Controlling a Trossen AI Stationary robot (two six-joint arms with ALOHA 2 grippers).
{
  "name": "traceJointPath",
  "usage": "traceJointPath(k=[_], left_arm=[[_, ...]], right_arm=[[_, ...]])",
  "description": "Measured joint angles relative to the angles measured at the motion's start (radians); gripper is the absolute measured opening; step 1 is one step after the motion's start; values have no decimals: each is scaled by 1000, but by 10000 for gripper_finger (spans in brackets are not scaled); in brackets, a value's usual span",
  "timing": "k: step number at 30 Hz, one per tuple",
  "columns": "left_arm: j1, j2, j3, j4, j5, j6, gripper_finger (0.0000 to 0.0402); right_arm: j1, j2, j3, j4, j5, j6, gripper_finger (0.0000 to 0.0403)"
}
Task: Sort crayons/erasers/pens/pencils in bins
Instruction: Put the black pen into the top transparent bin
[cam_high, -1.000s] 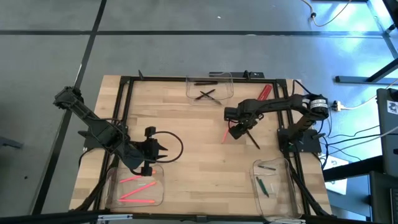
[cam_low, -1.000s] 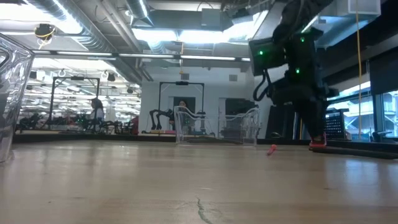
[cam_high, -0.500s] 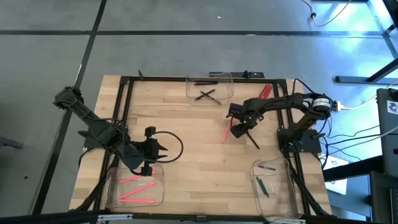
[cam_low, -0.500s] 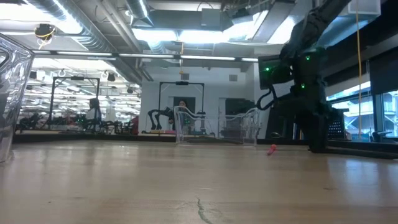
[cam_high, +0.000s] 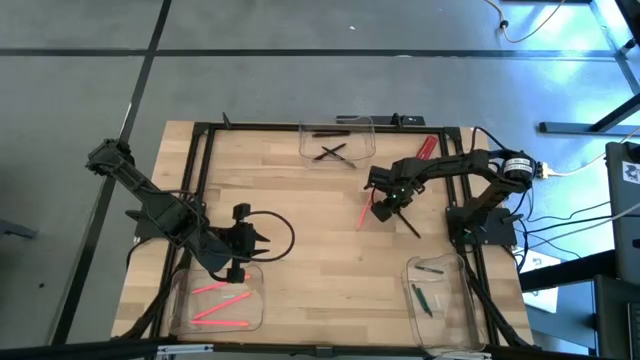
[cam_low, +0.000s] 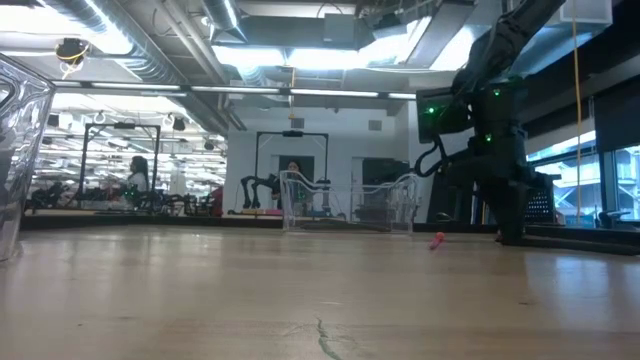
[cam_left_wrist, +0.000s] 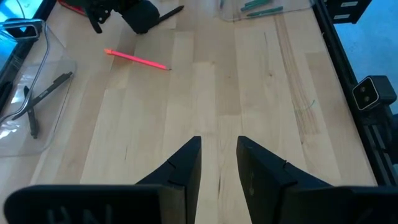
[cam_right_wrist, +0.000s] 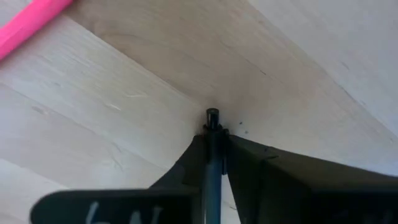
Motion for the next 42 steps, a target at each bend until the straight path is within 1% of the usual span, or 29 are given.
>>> traceJointPath(k=[3, 6, 11, 15, 21, 25, 30, 34, 38, 42], left_arm=[[0, 0, 0, 0, 0, 0, 95], [0, 0, 0, 0, 0, 0, 95], [0, 0, 0, -1, 0, 0, 95], [0, 0, 0, -1, 0, 0, 95], [0, 0, 0, -1, 0, 0, 95], [0, 0, 0, 0, 0, 0, 95], [0, 0, 0, -1, 0, 0, 95], [0, 0, 0, -1, 0, 0, 95], [0, 0, 0, 0, 0, 0, 95], [0, 0, 0, -1, 0, 0, 95]], right_arm=[[1, 2, 4, -4, 15, 2, 43], [1, 9, 38, -29, 18, 2, 43], [1, 14, 140, -62, 39, -11, 46], [1, 14, 225, -91, 37, -36, 37], [-2, 12, 414, -166, 50, -112, 32], [-19, 11, 566, -187, 94, -182, 27], [-79, 9, 740, -173, 115, -316, 6], [-141, 22, 858, -136, 127, -419, 5], [-183, 45, 920, -151, 127, -448, 6], [-187, 45, 924, -174, 118, -484, 6]])
